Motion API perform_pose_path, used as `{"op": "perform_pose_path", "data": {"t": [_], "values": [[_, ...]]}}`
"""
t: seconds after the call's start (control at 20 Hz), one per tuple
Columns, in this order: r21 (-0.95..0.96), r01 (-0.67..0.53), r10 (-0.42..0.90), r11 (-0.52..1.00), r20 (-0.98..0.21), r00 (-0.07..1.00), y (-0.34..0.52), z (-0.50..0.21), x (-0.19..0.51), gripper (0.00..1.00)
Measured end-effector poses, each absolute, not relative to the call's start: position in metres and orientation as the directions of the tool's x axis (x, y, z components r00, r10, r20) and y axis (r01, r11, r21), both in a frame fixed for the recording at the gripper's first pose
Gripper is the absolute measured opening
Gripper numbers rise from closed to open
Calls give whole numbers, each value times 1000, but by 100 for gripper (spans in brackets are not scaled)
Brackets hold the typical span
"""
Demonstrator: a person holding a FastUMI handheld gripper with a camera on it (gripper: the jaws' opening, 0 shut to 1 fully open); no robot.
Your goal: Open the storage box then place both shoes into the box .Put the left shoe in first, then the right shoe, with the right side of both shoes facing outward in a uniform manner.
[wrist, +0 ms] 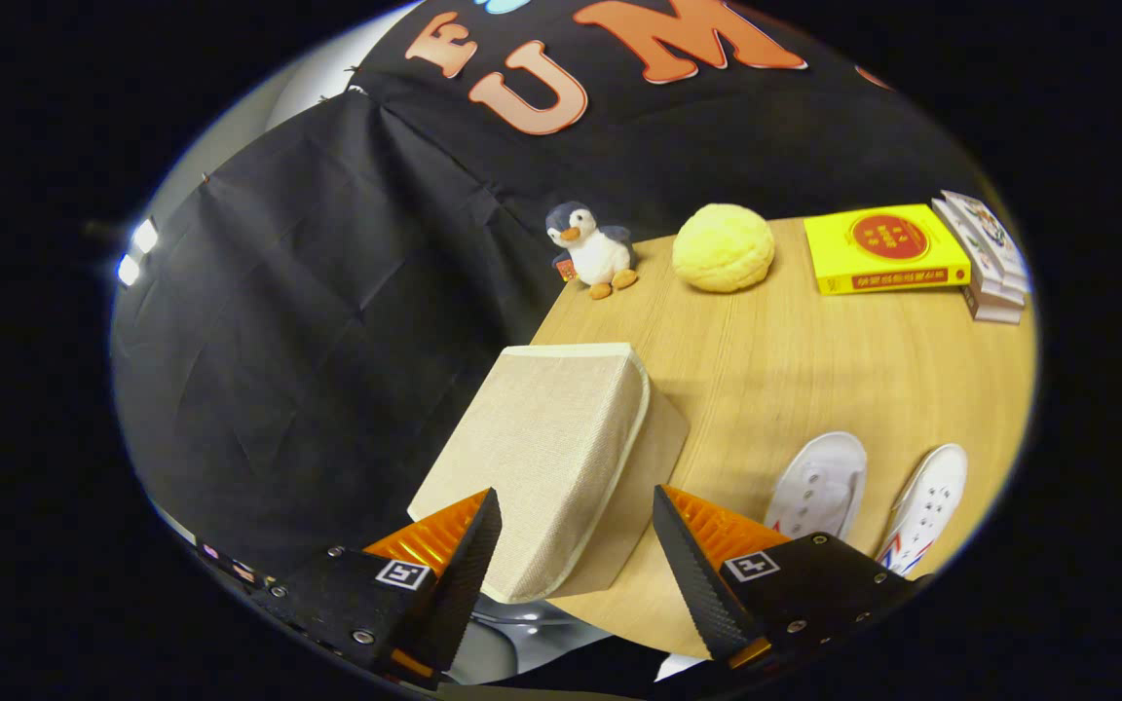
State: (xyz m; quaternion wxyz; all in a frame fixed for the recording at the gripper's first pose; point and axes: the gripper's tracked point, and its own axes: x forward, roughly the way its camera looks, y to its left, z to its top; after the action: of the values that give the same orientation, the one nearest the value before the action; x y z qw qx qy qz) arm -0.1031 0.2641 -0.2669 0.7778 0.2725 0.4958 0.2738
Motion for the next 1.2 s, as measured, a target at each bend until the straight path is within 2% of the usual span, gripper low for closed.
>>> {"op": "perform_pose_path", "data": {"t": [0.2, 0.35, 0.65, 0.75, 0.85, 1.1, 1.2], "values": [[769, -76, 751, 635, -592, 292, 289, -286, -102, 94], [779, -45, 755, 626, -590, 284, 294, -303, -94, 94], [862, 66, 830, 503, -503, 241, 314, -336, -89, 94], [896, 142, 869, 421, -443, 222, 320, -335, -89, 94], [904, 195, 872, 381, -421, 248, 317, -340, -85, 94], [931, 201, 894, 303, -351, 277, 313, -318, -79, 92], [926, 188, 891, 329, -370, 264, 305, -318, -82, 87]]}}
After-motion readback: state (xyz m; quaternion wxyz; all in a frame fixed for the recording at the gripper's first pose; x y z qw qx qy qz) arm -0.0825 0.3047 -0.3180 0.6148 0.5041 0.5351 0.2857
